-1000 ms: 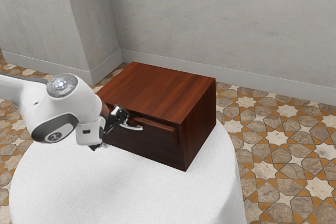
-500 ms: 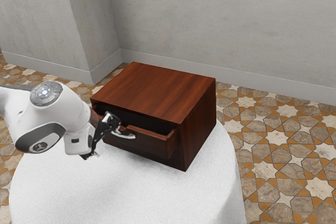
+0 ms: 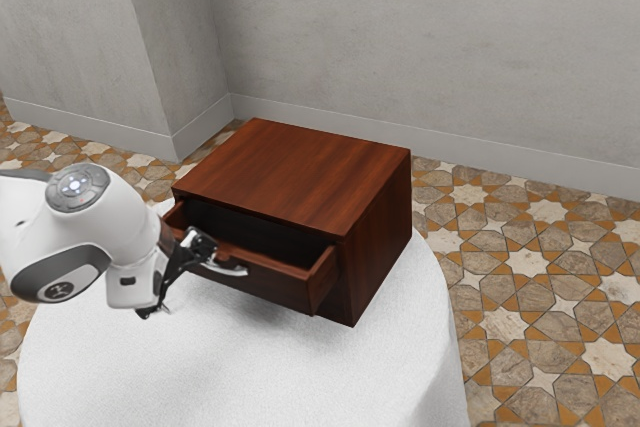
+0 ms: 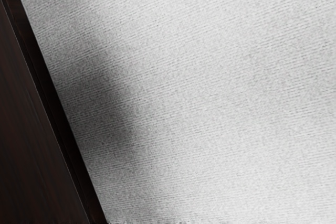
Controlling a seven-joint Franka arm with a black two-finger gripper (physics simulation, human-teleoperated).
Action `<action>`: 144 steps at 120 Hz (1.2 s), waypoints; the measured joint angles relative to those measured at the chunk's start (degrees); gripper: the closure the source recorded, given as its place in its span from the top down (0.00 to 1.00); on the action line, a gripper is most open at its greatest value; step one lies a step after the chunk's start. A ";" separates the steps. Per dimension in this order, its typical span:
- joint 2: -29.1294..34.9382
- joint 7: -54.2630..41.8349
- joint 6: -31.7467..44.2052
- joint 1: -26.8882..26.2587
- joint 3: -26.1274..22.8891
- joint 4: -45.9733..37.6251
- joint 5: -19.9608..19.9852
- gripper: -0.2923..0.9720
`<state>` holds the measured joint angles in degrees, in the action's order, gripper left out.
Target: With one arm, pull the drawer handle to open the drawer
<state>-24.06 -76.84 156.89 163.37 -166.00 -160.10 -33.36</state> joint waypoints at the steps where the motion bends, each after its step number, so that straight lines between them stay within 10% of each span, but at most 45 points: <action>1: -0.07 0.01 -0.23 0.00 0.00 0.00 -0.07 0.77; 45: -5.15 0.55 -5.46 -0.51 0.00 -1.18 -0.36 0.66; 63: -5.25 1.41 -5.66 -0.59 -0.01 -2.54 0.96 0.78; 144: -2.20 6.61 -0.79 -0.31 0.00 -0.73 2.25 0.77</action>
<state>-26.26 -70.24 156.10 163.06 -166.01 -160.84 -31.11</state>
